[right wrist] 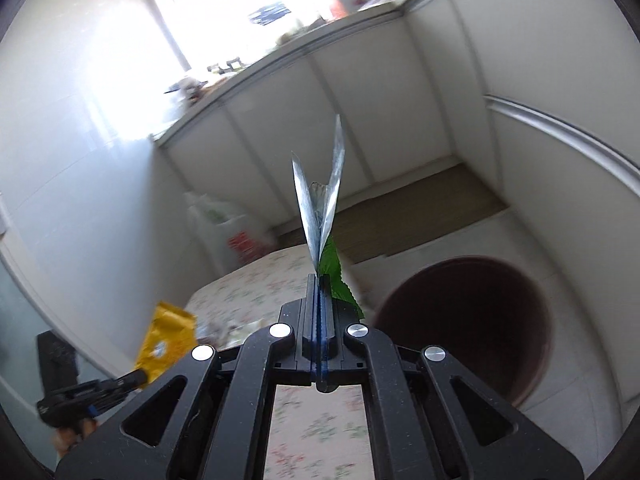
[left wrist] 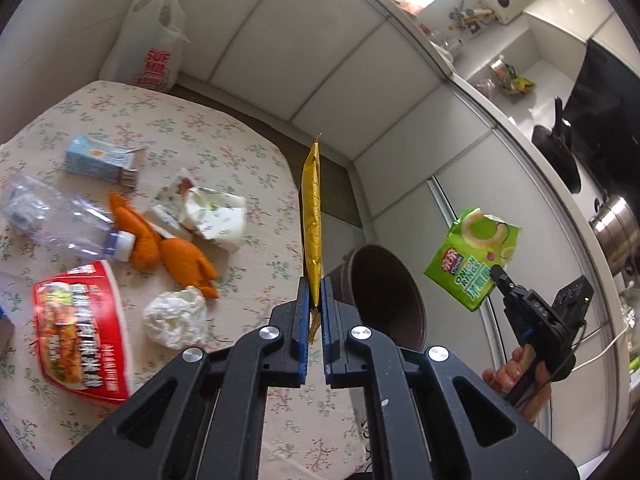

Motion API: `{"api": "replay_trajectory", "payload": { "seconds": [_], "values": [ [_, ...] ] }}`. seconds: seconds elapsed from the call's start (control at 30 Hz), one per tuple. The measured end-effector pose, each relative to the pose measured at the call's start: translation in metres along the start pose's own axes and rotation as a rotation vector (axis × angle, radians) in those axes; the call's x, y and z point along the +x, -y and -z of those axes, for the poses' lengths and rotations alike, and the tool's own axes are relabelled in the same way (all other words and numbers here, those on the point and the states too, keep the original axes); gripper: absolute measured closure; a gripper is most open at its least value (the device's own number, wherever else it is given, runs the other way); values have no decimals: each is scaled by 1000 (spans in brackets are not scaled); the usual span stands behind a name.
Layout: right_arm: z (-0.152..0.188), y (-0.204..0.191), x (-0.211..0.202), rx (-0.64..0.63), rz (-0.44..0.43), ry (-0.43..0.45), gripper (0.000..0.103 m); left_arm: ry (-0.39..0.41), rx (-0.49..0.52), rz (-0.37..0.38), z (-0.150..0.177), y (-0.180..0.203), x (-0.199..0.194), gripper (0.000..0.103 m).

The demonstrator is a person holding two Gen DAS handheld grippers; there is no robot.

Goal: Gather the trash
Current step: 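Carry the green bag over the brown bin and open the right tool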

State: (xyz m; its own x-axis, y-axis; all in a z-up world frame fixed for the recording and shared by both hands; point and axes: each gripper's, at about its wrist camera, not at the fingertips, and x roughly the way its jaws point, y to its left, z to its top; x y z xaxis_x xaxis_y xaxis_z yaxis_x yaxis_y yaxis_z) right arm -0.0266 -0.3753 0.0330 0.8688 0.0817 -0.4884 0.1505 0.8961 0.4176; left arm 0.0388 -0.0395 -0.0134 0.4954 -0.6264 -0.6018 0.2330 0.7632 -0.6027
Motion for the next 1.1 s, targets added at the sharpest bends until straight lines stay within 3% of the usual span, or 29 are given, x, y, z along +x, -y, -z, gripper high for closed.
{"api": "replay_trajectory", "payload": {
  "seconds": [0.13, 0.23, 0.27, 0.3, 0.37, 0.47, 0.57, 0.73, 0.87, 1.1],
  "values": [
    [2, 28, 12, 13, 188, -24, 101, -26, 55, 15, -1, 33, 22, 98],
    [5, 56, 28, 77, 292, -96, 96, -49, 83, 29, -2, 57, 41, 98],
    [7, 63, 32, 105, 310, -112, 74, -59, 92, 33, -2, 65, 47, 98],
    [7, 70, 33, 134, 327, -121, 45, -67, 101, 36, -2, 72, 54, 98],
    [8, 83, 26, 192, 380, -86, 28, -83, 119, 39, -3, 86, 66, 98],
    [10, 91, 12, 261, 452, -11, 13, -106, 142, 46, -3, 105, 84, 98],
    [12, 96, -4, 315, 562, 57, 10, -137, 162, 59, -1, 126, 104, 98],
    [10, 97, -31, 361, 654, 200, 7, -192, 204, 78, 7, 158, 138, 98],
    [12, 103, -42, 407, 665, 251, 7, -232, 226, 81, 16, 177, 166, 98],
    [16, 115, -33, 464, 640, 236, 7, -291, 211, 47, 27, 180, 202, 96]
  ]
}}
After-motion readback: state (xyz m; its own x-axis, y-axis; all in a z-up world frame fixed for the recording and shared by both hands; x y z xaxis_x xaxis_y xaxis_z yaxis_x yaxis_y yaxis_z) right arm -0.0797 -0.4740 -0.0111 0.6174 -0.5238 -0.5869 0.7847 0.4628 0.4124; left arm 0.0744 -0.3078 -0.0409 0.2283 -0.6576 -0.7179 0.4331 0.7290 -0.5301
